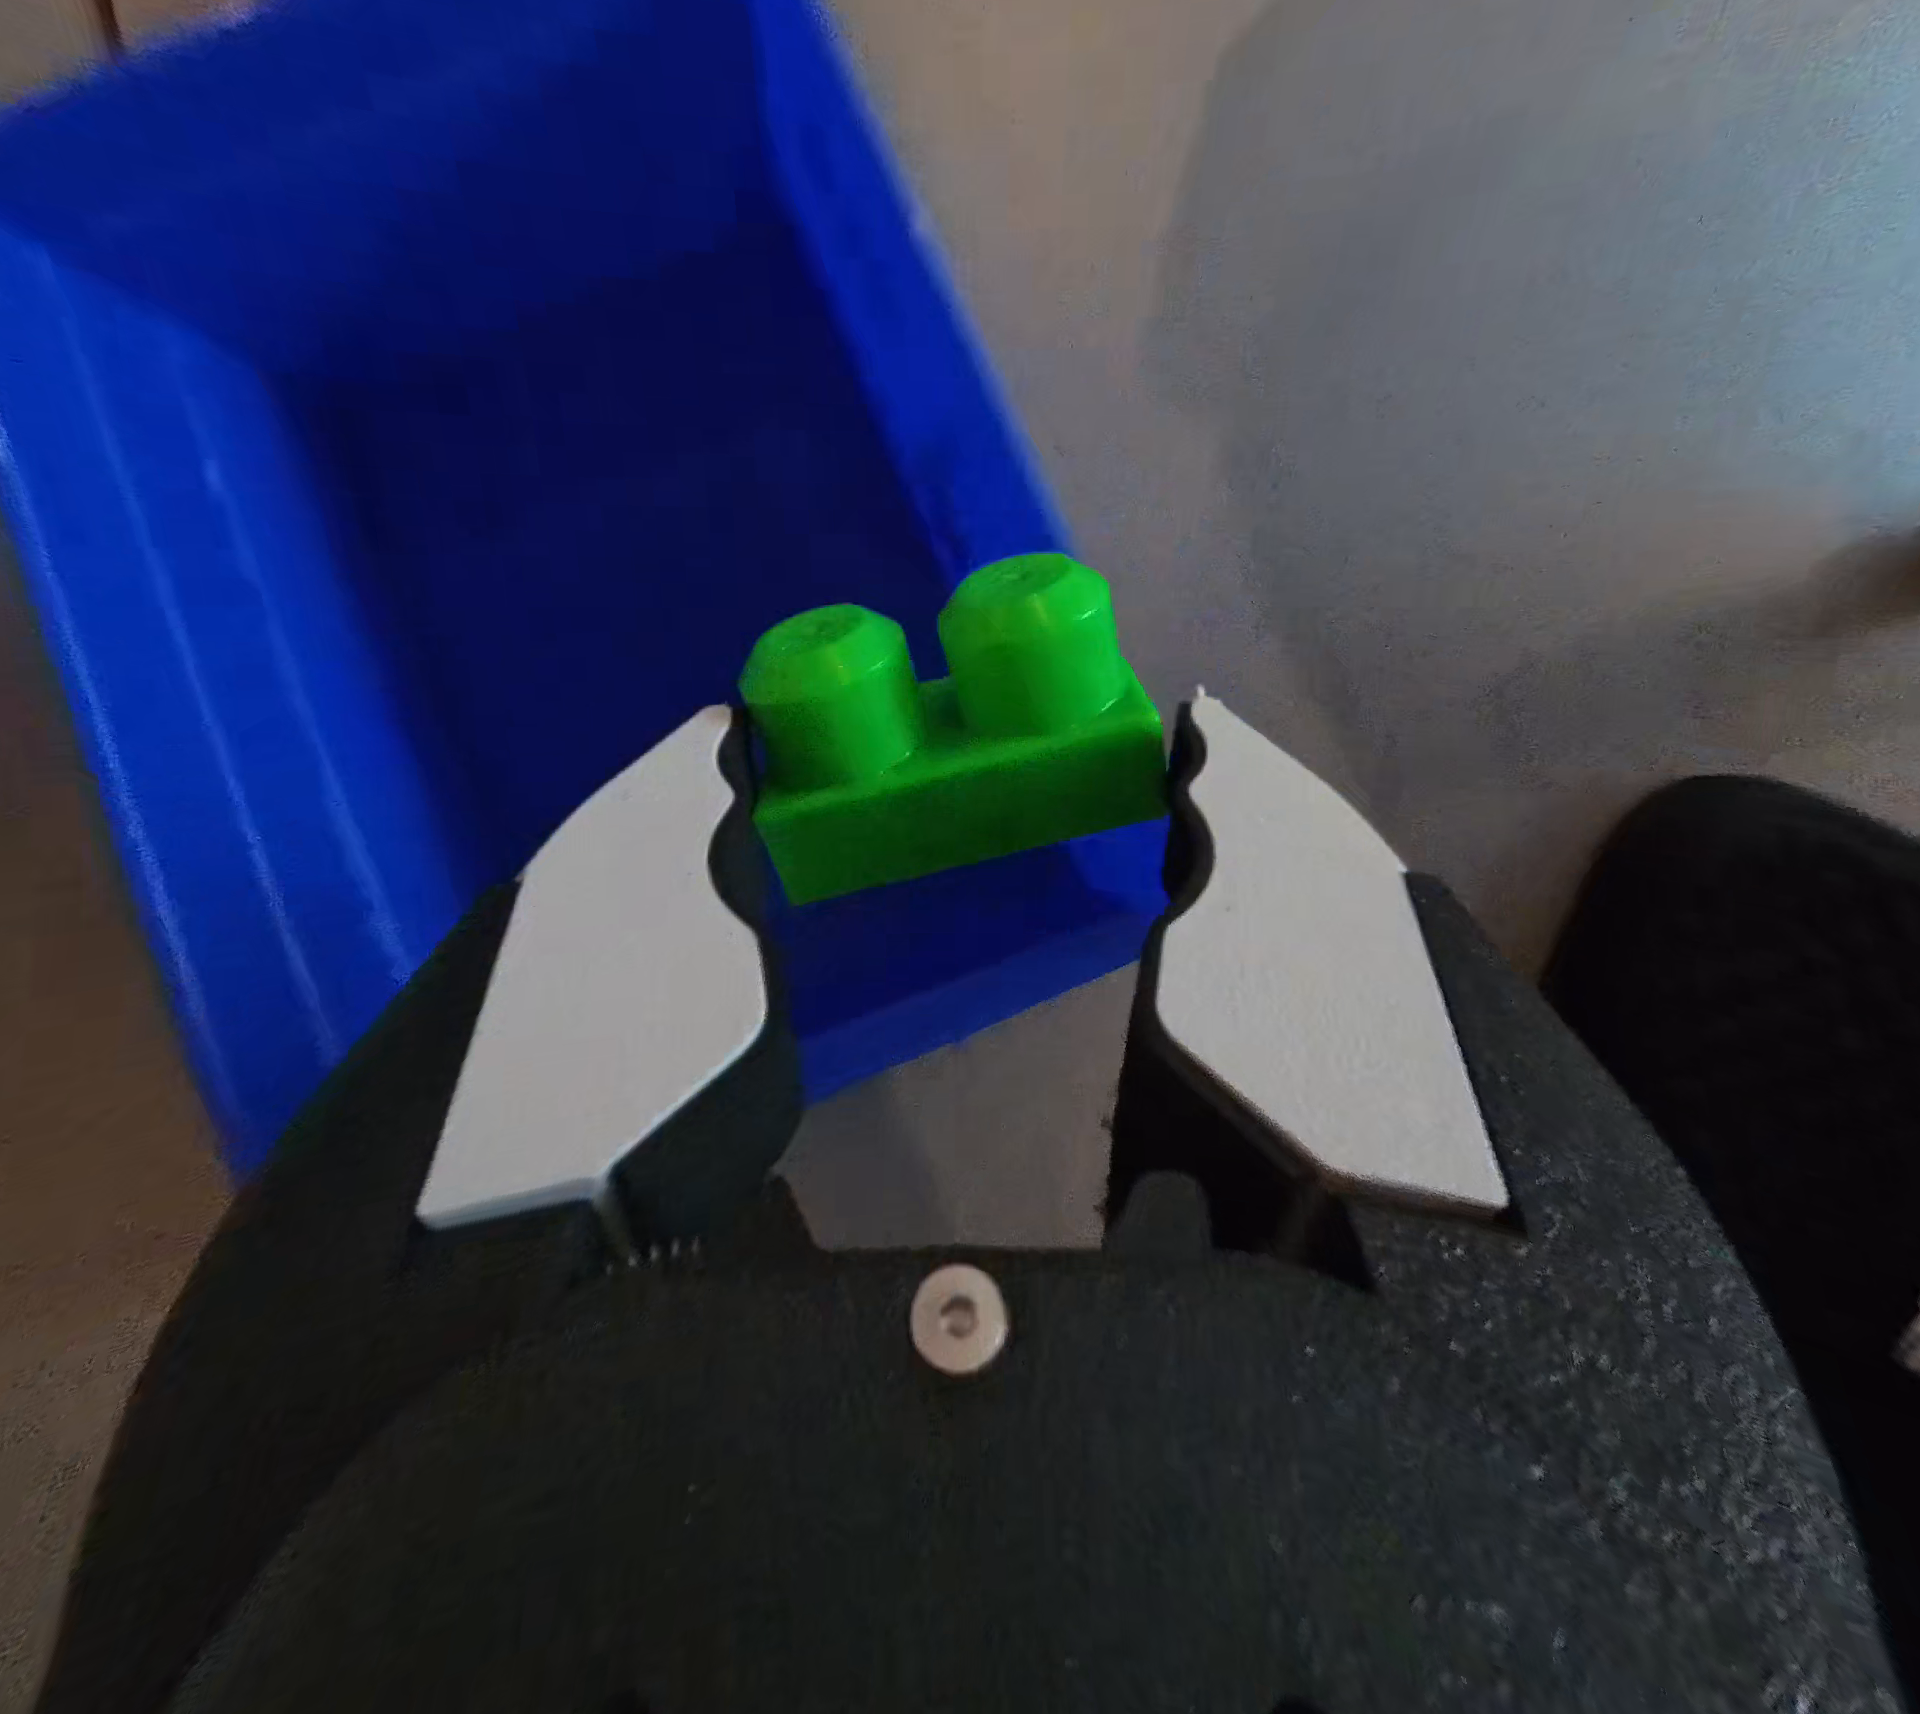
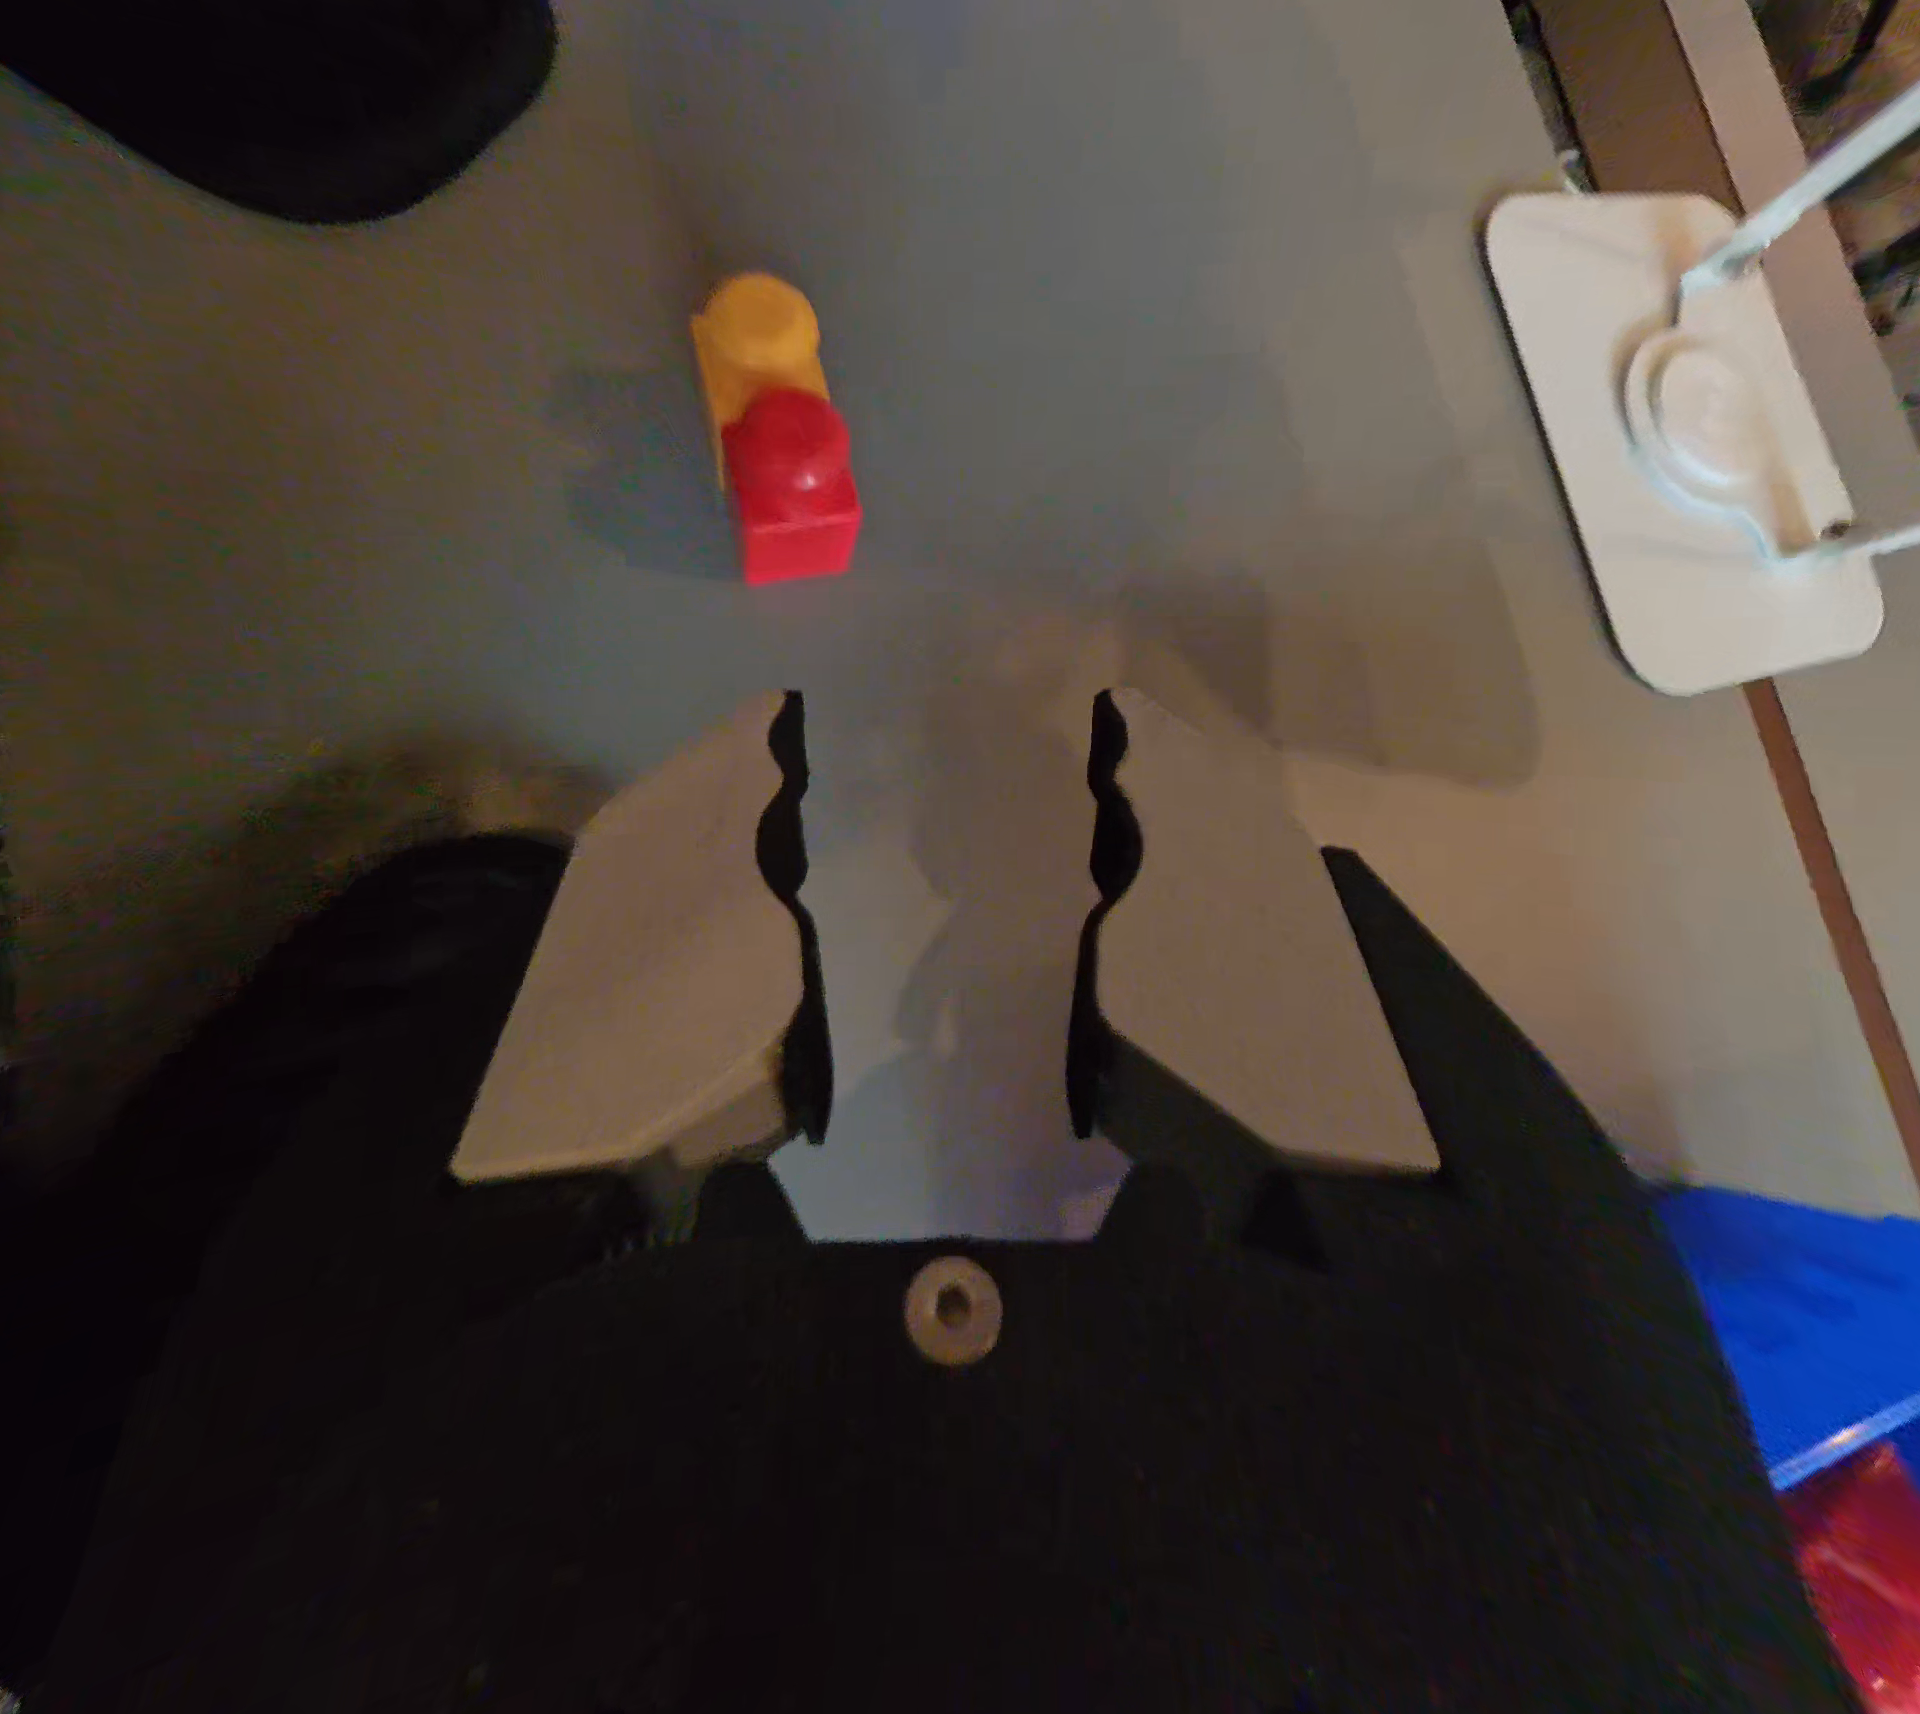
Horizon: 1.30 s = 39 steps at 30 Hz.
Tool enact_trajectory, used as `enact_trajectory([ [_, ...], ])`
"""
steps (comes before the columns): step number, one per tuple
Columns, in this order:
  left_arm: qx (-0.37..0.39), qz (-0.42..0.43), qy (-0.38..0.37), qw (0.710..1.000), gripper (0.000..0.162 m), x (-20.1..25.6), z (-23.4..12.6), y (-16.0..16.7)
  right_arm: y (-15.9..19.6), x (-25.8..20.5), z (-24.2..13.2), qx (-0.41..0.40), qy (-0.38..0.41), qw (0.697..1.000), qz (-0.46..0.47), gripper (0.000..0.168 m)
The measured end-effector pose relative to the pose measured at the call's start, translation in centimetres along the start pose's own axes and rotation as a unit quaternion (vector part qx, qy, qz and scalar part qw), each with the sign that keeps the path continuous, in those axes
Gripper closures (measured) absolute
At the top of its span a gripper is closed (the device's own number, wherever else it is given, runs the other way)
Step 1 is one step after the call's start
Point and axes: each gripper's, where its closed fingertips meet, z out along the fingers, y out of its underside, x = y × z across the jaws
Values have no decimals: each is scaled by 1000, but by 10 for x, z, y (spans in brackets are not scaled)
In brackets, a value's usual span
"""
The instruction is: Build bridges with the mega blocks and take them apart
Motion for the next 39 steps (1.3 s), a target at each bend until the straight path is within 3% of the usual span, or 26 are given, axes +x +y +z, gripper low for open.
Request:
enact_trajectory([
  [5,171,37,25,984,86,64,-23,-36,-52,-17,2,38,-12,998,-43,116],
  [10,305,69,-15,950,86,114,-31,-53,-124,-28,10,112,-29,993,-15,118],
  [16,370,85,-17,925,86,178,-20,-56,-191,-42,42,127,-94,987,17,125],
  [20,389,87,-24,917,86,204,-16,-55,-217,-43,68,98,-110,989,29,114],
  [31,414,105,-85,900,86,222,-15,-50,-230,-60,109,15,-142,990,17,115],
  [39,414,178,-156,879,86,232,-14,-48,-212,-64,121,-29,-116,992,-46,133],
])
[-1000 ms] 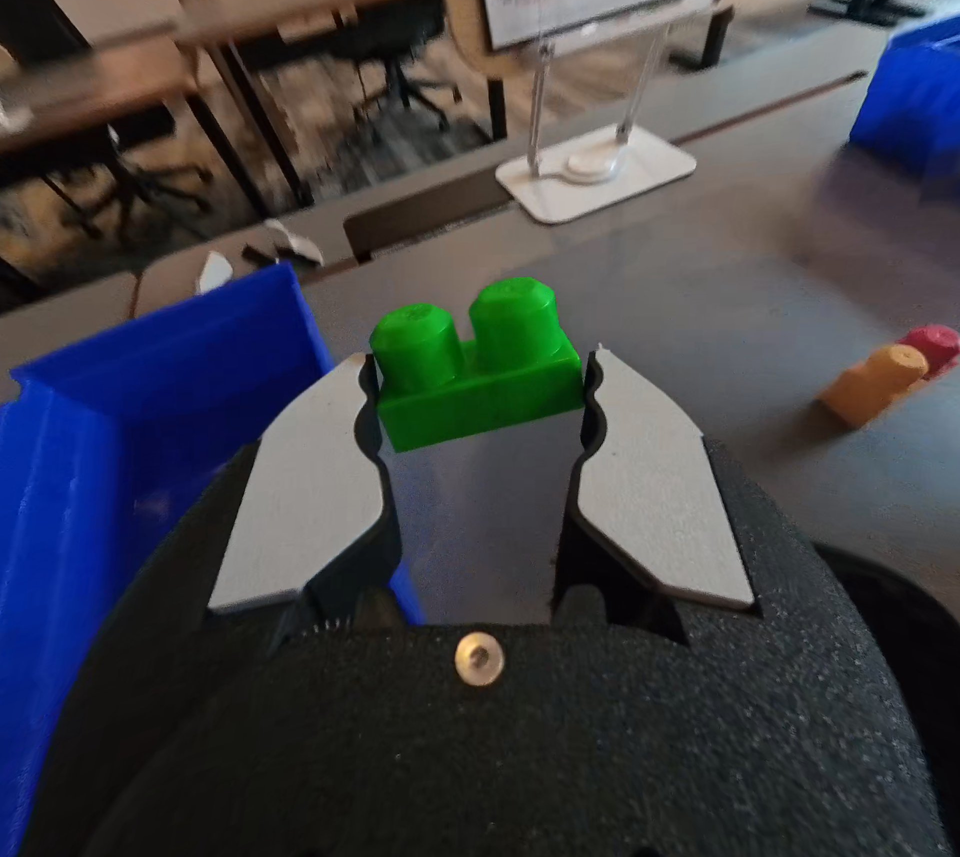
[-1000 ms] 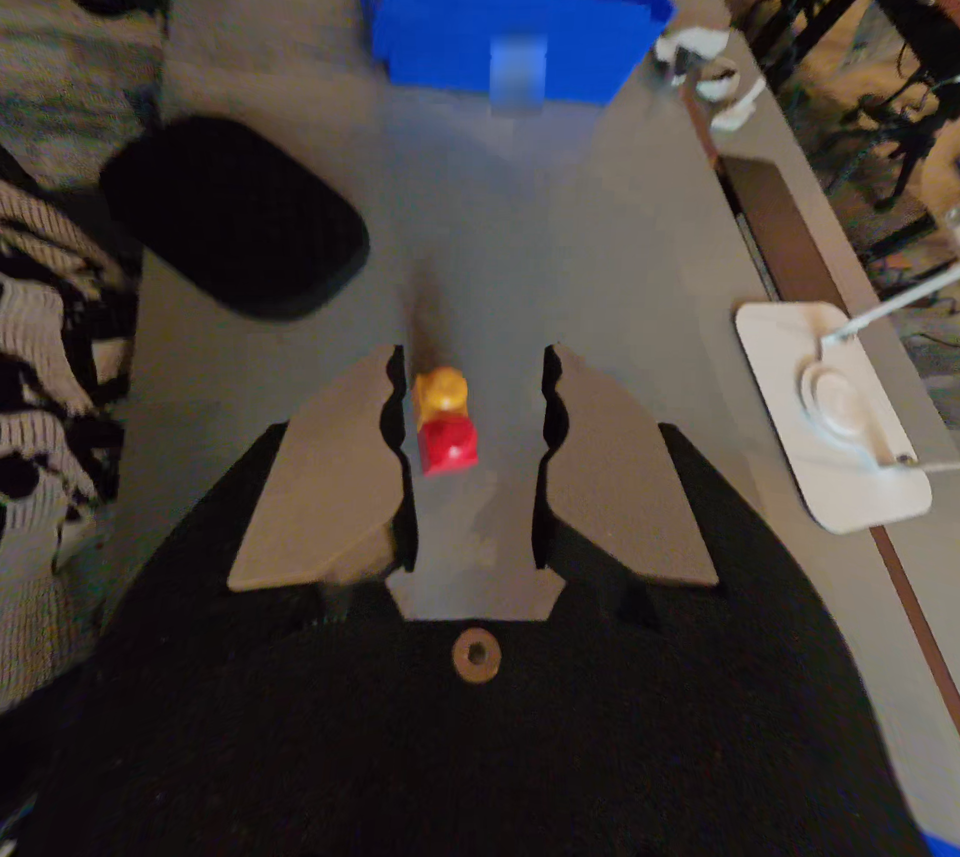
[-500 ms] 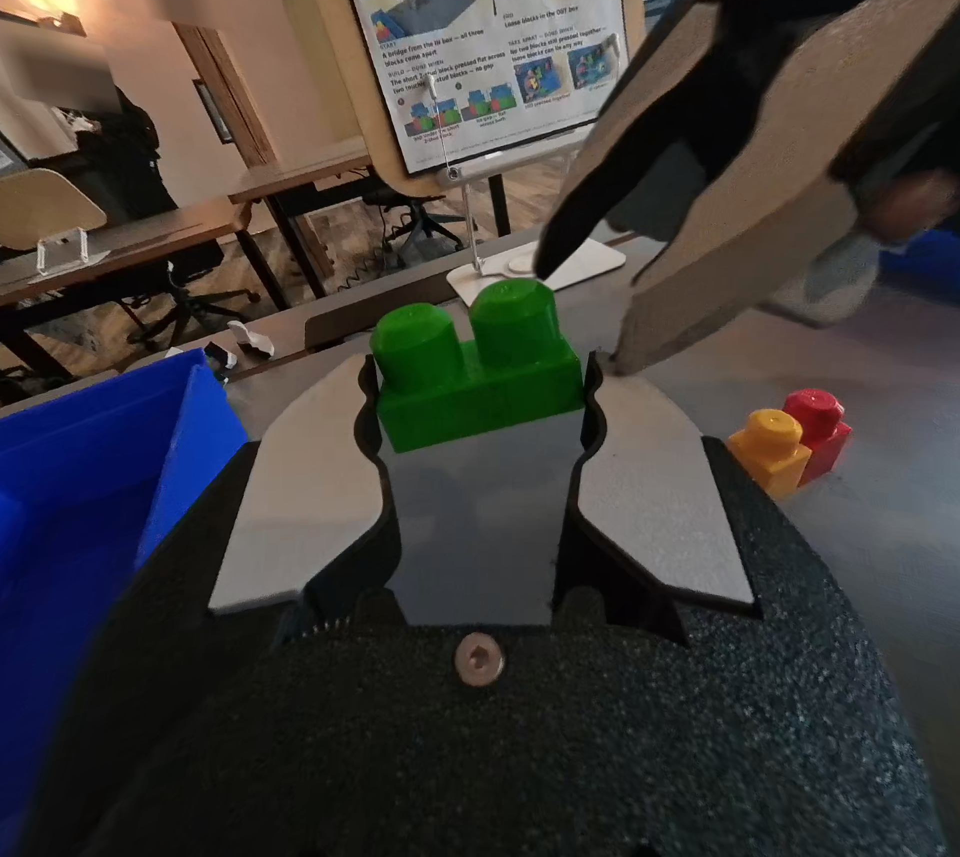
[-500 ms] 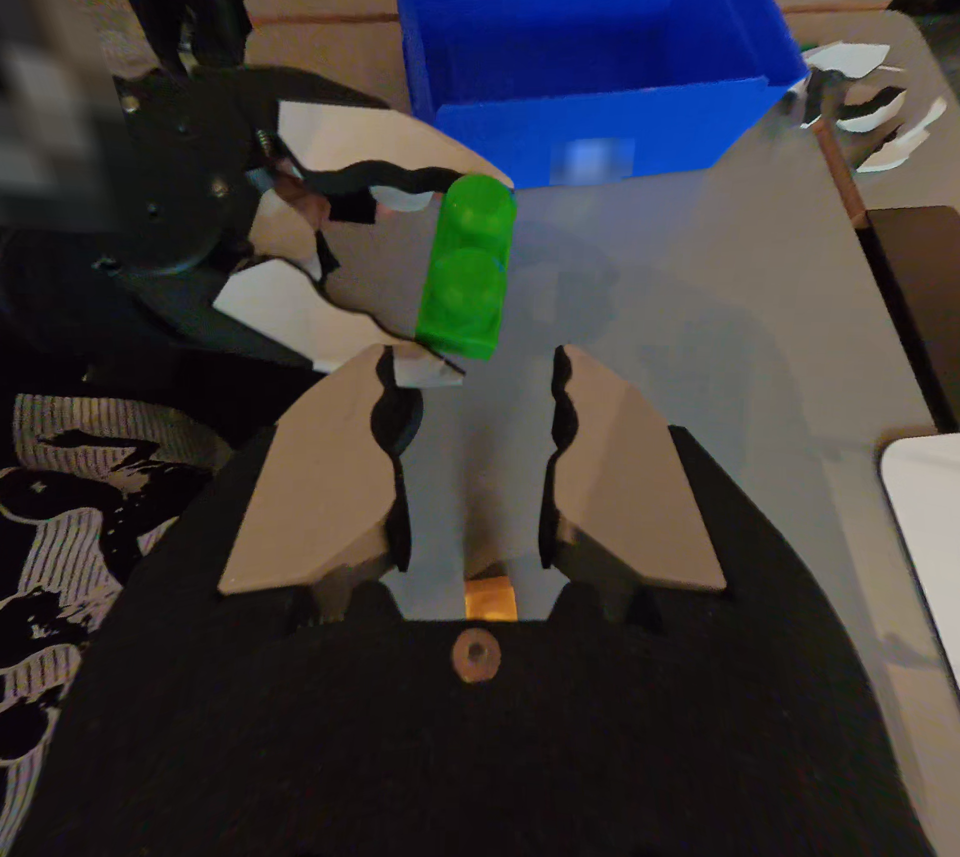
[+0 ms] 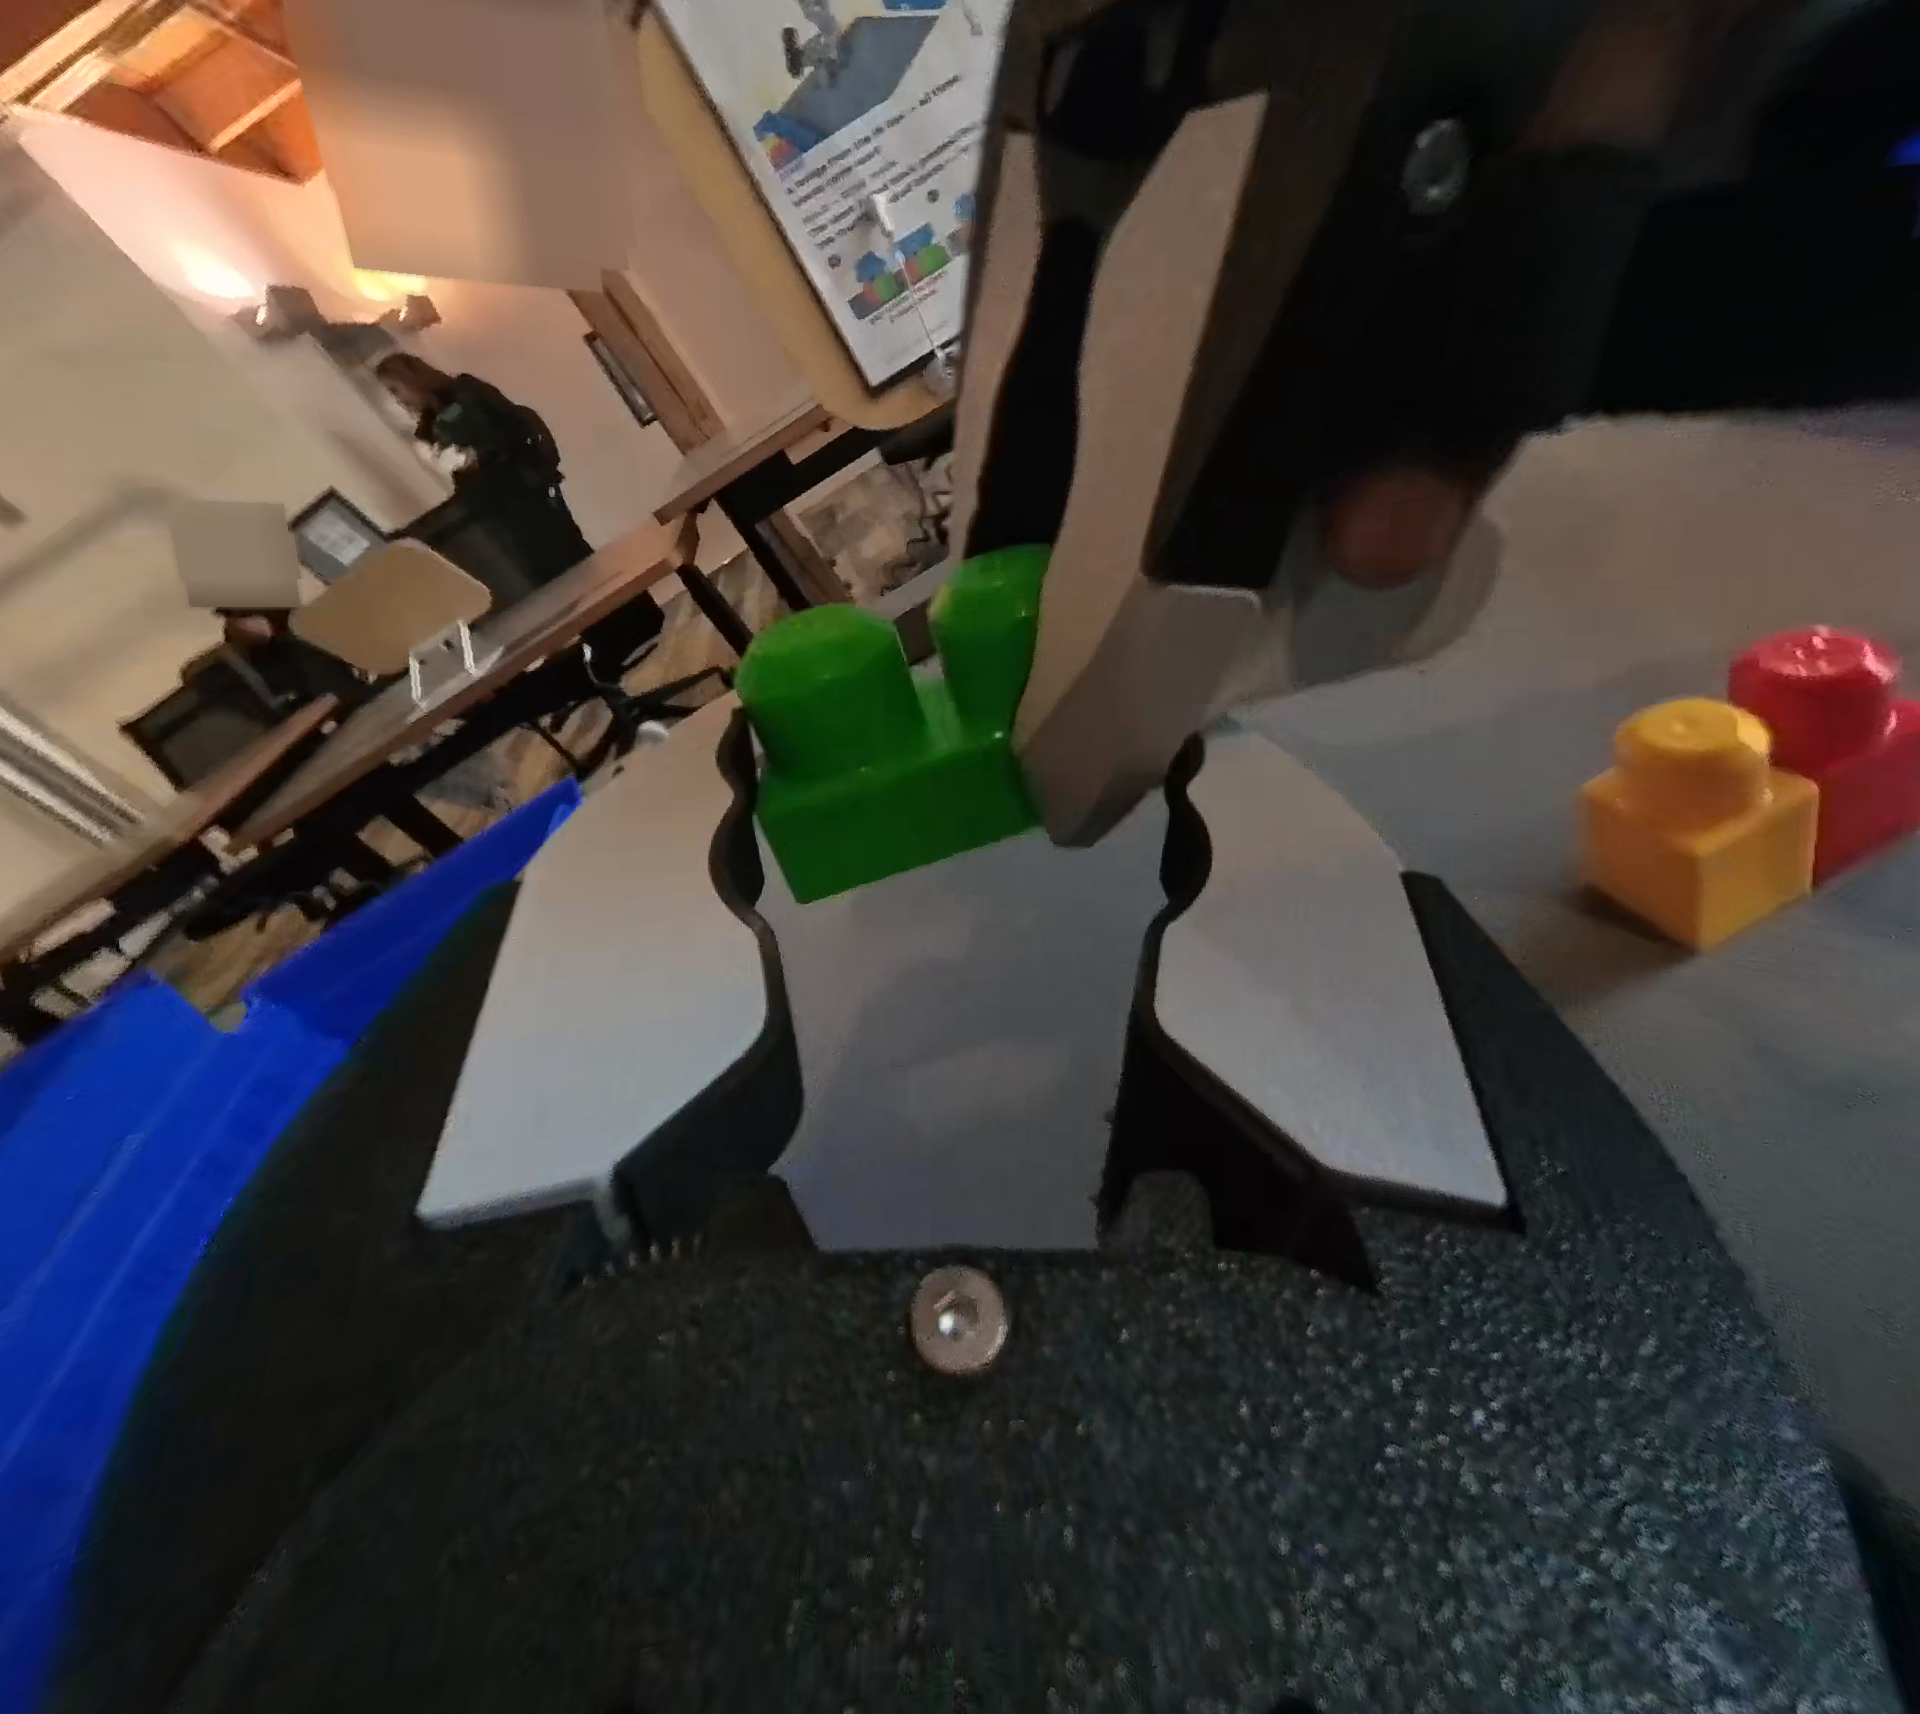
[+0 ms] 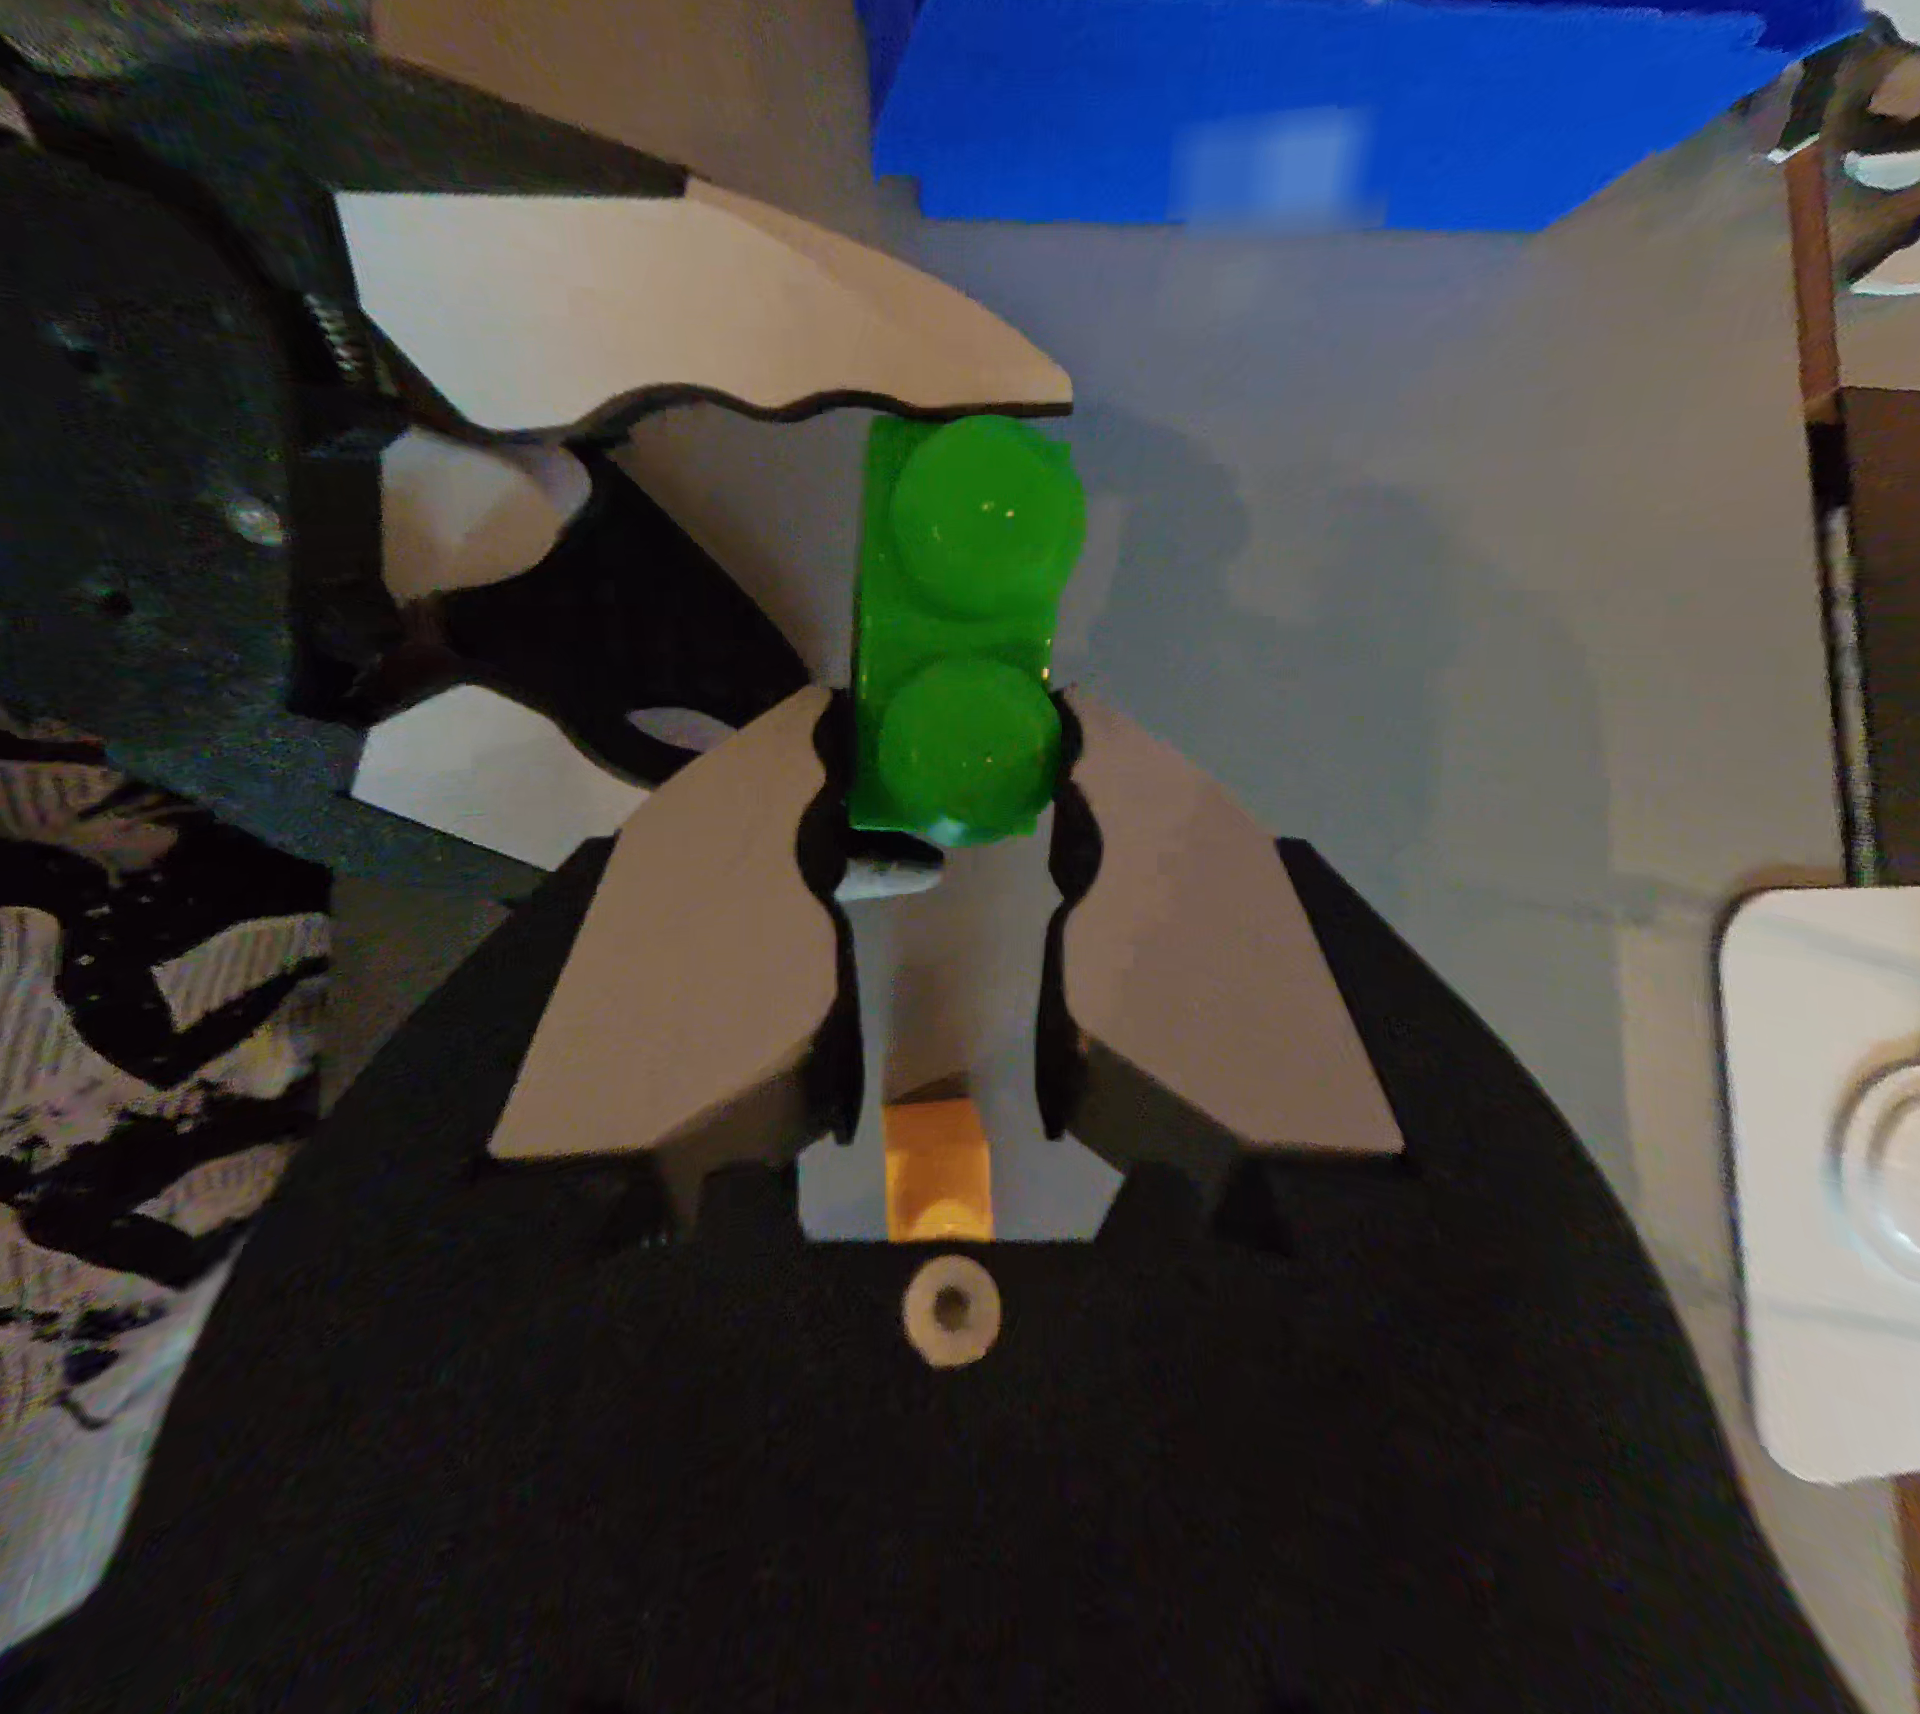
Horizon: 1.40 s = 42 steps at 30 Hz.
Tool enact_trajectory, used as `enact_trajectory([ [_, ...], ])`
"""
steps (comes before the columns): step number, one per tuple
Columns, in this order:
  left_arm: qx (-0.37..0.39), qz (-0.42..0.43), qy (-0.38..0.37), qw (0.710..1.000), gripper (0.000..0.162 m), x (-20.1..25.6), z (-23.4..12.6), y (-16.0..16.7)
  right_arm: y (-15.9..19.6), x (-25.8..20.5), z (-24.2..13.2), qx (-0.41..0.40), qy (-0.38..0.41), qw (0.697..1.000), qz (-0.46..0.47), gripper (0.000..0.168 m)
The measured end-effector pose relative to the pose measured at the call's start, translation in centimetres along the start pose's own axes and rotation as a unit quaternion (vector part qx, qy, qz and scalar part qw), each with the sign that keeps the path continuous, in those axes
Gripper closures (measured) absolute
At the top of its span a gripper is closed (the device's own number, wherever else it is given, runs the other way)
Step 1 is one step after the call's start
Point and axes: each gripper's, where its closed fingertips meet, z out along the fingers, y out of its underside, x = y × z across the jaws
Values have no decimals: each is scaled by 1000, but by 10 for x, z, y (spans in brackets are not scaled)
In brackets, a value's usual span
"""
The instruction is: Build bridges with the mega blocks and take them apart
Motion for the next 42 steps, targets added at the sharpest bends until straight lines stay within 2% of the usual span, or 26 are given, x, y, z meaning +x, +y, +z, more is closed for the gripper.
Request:
enact_trajectory([
  [4,30,36,72,996,92,10,-13,-4,12,5,-13,5,14,998,-67,133],
  [6,33,3,127,991,85,12,-21,-3,19,4,-21,10,2,997,-79,133],
  [8,26,-50,208,977,70,18,-30,-2,25,-1,-28,18,-16,995,-101,133],
  [11,56,-105,347,930,80,36,-52,-14,33,-17,-36,31,-49,987,-153,133],
  [14,88,-130,405,901,95,44,-63,-27,37,-37,-41,44,-84,977,-191,133],
  [17,77,-105,419,899,105,55,-63,-23,41,-45,-45,42,-93,973,-207,133],
  [20,93,-88,406,905,124,61,-59,-25,46,-50,-45,28,-99,972,-211,133],
  [28,93,-122,415,897,126,74,-55,-20,60,-48,-45,-33,-85,977,-192,132],
  [30,94,-110,411,900,126,78,-53,-18,61,-50,-46,-53,-86,977,-187,127],
  [36,121,-113,412,896,126,85,-53,-24,66,-55,-43,-113,-94,973,-177,127],
  [42,127,-116,415,894,126,87,-54,-23,68,-56,-41,-120,-94,973,-171,132],
])
